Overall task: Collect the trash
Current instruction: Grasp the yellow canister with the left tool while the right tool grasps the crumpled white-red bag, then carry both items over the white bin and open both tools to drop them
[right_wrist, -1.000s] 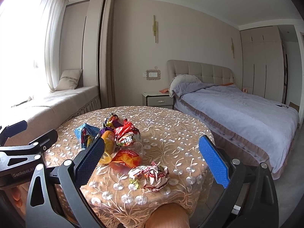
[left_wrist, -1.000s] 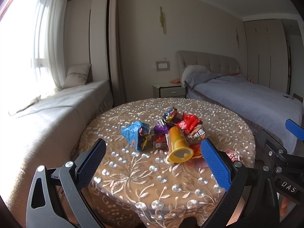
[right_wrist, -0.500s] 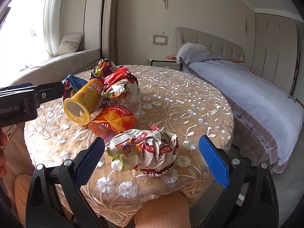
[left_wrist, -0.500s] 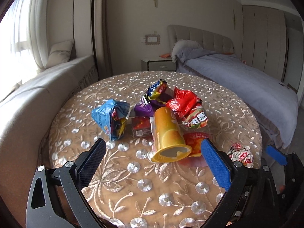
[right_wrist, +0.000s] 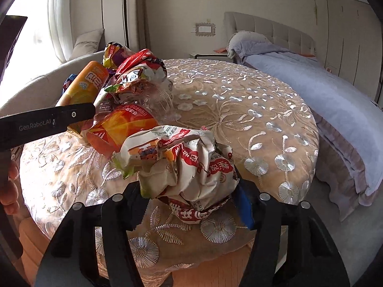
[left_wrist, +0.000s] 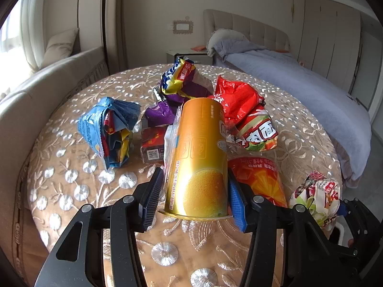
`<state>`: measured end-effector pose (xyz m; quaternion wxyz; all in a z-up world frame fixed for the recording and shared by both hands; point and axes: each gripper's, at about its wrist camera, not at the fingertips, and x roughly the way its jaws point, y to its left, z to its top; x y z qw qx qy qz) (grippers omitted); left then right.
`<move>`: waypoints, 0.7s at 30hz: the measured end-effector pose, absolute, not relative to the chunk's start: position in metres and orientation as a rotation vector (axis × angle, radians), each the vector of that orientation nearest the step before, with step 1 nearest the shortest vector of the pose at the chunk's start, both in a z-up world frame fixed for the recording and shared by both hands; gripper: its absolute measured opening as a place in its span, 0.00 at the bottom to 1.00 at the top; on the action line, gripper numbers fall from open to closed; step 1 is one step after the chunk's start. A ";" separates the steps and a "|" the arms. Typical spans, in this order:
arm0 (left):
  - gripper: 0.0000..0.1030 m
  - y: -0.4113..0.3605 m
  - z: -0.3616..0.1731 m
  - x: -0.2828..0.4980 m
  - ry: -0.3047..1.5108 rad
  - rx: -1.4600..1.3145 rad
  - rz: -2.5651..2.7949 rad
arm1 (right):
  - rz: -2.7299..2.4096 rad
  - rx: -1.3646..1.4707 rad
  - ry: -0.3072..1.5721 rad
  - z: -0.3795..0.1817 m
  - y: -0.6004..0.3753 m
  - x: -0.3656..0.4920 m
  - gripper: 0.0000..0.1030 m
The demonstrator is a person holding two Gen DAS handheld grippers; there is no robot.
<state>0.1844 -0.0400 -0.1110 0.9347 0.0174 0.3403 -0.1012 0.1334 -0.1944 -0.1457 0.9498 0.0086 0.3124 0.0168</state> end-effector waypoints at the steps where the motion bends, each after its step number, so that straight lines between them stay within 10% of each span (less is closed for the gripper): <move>1: 0.49 -0.038 -0.109 0.182 0.689 0.026 -0.206 | 0.037 0.030 0.632 -0.145 -0.196 0.132 0.60; 21: 0.48 -0.108 -0.062 0.090 0.532 0.154 -0.444 | -0.068 0.024 0.445 -0.080 -0.257 0.045 0.61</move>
